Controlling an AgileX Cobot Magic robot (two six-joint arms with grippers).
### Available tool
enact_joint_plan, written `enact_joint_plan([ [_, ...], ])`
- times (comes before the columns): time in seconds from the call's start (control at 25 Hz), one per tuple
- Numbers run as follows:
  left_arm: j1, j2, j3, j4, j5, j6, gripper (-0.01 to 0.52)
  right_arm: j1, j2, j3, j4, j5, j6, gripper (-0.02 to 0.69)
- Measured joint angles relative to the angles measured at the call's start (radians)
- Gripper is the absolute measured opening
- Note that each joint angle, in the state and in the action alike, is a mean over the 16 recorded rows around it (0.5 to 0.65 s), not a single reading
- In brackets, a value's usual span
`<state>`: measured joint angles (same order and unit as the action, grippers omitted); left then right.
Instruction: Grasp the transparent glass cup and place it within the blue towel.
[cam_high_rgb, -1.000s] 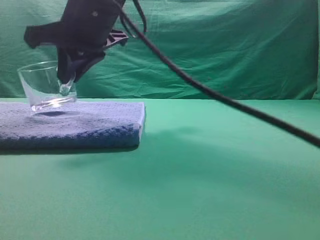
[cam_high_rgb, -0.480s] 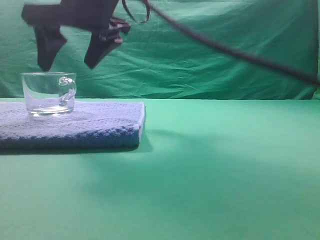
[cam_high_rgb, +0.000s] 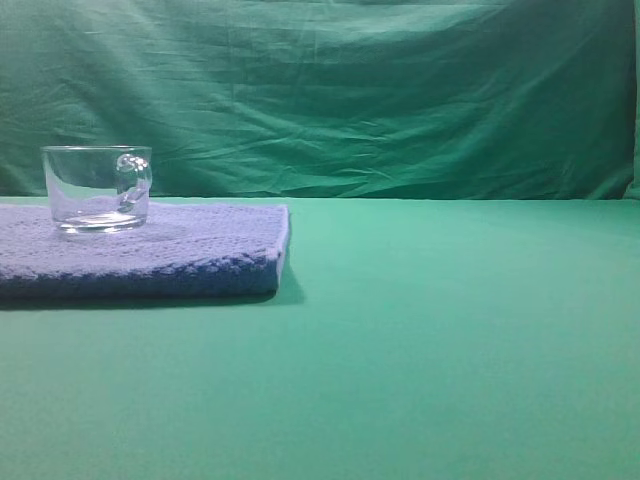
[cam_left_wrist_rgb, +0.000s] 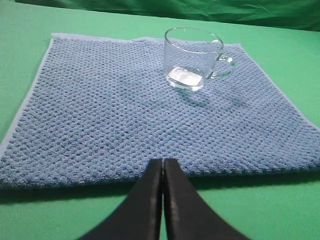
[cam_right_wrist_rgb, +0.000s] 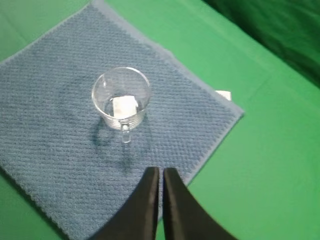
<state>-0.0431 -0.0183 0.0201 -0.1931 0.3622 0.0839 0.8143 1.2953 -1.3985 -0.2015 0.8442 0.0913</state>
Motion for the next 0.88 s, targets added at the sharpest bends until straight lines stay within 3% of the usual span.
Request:
enact_joint_plan([
  [0.44,0.000,0.000,0.000,0.000,0.000,0.000,0.000,0.000,-0.419,0.501,0.005,-0.147,0.015,0.000],
  [0.88,0.000,0.000,0.000,0.000,0.000,0.000,0.000,-0.002,-0.632,0.629,0.003,-0.052,0.037,0.000],
])
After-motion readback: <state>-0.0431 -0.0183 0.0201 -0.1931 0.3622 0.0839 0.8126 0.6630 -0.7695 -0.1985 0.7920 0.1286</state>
